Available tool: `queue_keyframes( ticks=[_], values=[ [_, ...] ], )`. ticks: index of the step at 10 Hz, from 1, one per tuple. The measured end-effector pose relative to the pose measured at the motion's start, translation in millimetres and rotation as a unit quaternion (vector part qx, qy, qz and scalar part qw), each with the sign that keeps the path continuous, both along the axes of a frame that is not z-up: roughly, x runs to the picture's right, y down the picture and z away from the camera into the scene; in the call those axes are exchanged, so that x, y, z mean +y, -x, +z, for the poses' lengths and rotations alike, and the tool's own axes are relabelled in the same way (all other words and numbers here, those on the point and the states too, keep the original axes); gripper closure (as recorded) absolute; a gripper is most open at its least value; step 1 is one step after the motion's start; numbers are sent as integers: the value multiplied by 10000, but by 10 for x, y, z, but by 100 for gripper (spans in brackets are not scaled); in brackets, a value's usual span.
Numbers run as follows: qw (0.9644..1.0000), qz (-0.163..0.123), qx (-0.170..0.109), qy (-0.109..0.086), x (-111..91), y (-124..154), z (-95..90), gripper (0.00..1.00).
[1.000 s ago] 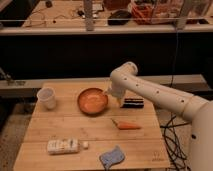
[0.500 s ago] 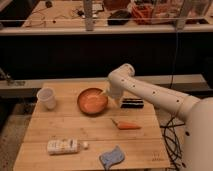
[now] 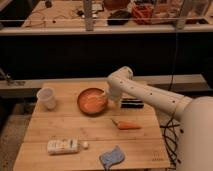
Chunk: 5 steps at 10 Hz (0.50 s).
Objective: Pick up the ceramic bowl
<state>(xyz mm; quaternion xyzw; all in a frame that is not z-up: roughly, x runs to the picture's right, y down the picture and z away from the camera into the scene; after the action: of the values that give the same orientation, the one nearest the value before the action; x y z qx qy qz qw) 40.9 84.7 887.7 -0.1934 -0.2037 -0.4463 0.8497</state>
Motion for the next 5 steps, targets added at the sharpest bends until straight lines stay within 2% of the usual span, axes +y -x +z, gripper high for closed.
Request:
queue_keyframes(
  ticks=[5],
  values=[
    [10000, -60, -44, 51, 60, 108, 112, 20]
  ],
)
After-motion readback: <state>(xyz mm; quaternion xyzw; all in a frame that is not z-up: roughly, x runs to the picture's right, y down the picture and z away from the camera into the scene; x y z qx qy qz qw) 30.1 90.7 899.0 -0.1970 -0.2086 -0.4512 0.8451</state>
